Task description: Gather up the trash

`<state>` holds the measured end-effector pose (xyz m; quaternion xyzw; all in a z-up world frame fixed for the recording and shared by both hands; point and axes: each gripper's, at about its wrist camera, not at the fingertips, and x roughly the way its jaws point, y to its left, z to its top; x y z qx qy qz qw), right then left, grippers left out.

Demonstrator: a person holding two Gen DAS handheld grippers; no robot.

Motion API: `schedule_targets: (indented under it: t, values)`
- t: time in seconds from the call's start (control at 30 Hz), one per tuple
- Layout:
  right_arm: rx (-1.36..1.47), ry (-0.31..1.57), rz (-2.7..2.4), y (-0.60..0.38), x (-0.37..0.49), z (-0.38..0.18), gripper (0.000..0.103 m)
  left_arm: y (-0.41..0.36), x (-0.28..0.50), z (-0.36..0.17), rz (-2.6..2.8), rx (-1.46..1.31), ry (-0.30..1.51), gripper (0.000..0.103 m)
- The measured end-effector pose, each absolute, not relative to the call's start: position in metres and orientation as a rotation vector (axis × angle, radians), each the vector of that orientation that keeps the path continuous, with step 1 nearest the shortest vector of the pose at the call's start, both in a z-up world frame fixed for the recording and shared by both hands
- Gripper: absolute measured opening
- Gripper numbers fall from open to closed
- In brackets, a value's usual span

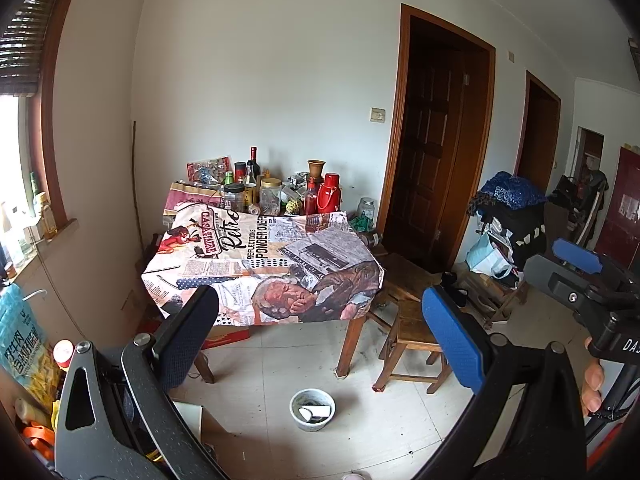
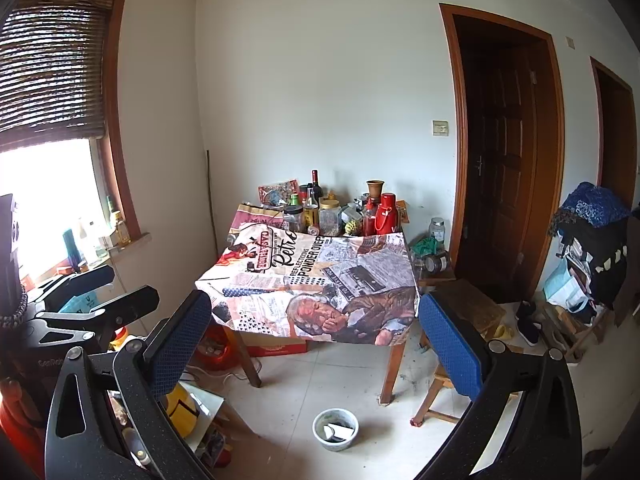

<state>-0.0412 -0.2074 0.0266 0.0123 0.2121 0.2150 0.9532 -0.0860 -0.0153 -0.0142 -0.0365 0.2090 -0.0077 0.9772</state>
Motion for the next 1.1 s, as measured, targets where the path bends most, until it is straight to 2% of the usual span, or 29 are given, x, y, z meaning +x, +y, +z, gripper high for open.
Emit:
schedule_targets:
  t: [1.1]
  values:
    - [0.020,0.433,0.471,-0.212,-0.019,0.034,0.103,-0.027,-0.069,-0.005,-0.010,-0.085,0.398,0.102]
